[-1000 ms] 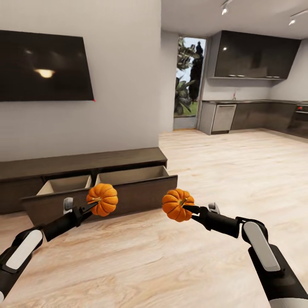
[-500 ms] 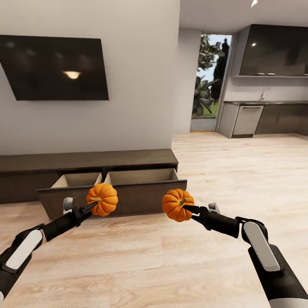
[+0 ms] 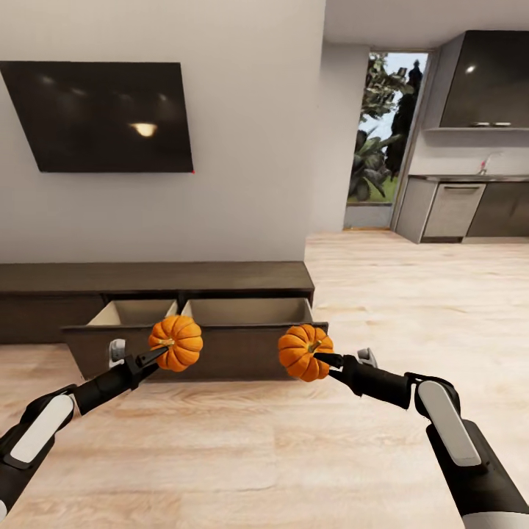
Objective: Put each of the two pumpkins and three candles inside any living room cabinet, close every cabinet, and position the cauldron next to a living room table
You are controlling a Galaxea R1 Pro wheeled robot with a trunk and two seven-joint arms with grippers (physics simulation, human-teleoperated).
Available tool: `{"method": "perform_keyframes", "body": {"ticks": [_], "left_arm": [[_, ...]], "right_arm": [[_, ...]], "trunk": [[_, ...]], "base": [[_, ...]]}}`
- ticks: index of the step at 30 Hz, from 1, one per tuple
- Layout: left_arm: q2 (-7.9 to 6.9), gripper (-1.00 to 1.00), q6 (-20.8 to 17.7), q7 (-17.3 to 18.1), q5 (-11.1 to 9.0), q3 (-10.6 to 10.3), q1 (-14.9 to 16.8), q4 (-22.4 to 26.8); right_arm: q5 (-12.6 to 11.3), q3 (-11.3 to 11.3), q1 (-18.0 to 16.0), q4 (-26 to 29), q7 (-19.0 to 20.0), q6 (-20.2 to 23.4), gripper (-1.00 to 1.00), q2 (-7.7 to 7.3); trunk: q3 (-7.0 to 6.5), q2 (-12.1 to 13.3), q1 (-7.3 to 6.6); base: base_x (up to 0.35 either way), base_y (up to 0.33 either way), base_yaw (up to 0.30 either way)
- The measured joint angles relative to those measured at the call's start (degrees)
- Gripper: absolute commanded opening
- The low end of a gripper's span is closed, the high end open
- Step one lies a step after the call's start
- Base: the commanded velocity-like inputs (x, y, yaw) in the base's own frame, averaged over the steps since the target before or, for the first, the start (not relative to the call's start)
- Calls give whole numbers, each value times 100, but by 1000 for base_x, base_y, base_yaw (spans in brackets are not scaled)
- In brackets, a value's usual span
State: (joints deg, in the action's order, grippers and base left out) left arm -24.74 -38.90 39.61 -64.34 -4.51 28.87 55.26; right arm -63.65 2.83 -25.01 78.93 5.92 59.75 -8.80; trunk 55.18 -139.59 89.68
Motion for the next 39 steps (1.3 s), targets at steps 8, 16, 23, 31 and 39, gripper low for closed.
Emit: {"method": "perform_keyframes", "body": {"ticks": [8, 16, 23, 31, 39], "left_arm": [[0, -100, 6, -2, 17, -6, 0, -1], [0, -100, 11, -3, 32, -7, 0, -2], [-3, -100, 13, 1, 36, -8, -1, 0], [-1, -100, 14, 4, 36, -8, -1, -1], [-2, -100, -2, 0, -7, -4, 1, -4]], "right_arm": [[22, 7, 1, -2, -5, -2, -100, -11], [33, 8, 1, -3, 7, -3, -100, -12], [31, 8, 1, -2, 1, -3, -100, -2], [34, 8, 1, -3, 0, -3, -100, -1], [-32, 2, 0, 1, 4, -1, -100, 6]], "trunk": [[0, 0, -1], [0, 0, -1], [0, 0, -1], [0, 0, 0], [0, 0, 1]], "base": [[284, -136, 2], [330, 57, 0], [334, 54, 0], [296, 6, 0], [193, 0, 0]]}}
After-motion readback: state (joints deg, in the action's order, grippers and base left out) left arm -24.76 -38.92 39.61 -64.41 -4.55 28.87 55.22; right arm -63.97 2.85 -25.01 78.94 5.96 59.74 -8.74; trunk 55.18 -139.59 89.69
